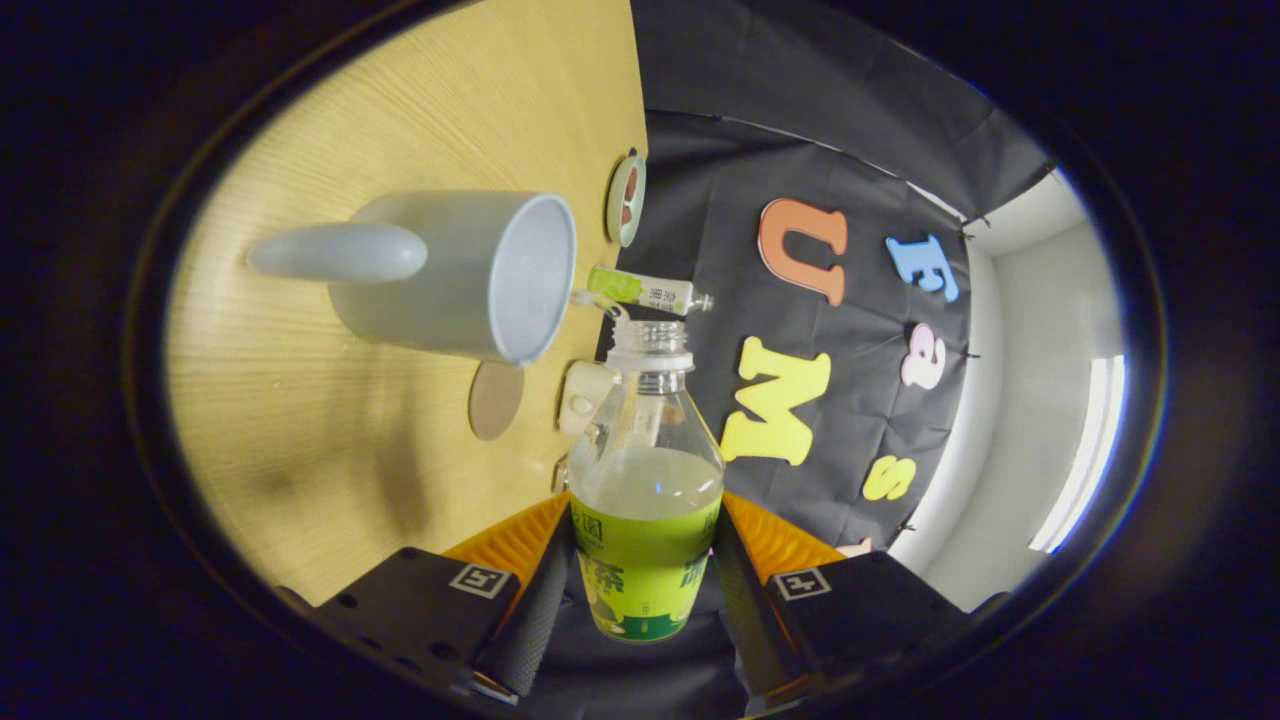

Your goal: Take the bottle from table, then pour the juice into the cup, finally place the bottle on the coaster

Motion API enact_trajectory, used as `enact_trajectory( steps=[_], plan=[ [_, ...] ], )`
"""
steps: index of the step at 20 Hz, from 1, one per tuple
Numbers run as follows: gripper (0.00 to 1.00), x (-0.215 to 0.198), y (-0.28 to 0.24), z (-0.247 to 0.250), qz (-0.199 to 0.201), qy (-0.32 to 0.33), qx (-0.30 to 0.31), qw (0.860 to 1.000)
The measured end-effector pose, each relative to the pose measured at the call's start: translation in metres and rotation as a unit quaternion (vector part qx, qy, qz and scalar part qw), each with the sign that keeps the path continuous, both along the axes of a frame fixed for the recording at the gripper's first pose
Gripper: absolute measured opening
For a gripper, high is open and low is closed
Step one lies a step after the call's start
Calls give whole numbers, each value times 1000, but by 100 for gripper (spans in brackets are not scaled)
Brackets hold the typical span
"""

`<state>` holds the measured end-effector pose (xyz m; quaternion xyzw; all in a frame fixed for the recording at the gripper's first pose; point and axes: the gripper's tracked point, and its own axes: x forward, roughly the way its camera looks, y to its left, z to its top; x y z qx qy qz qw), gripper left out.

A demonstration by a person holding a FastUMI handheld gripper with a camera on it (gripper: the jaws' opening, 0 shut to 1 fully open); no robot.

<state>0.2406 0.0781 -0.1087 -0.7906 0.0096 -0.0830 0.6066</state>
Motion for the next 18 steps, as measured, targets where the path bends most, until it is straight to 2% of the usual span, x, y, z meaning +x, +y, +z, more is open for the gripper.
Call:
enact_trajectory(
  steps=[18],
  plan=[
    [80, -1, -2, 23, -23, -6, -63, 998]
  ],
)
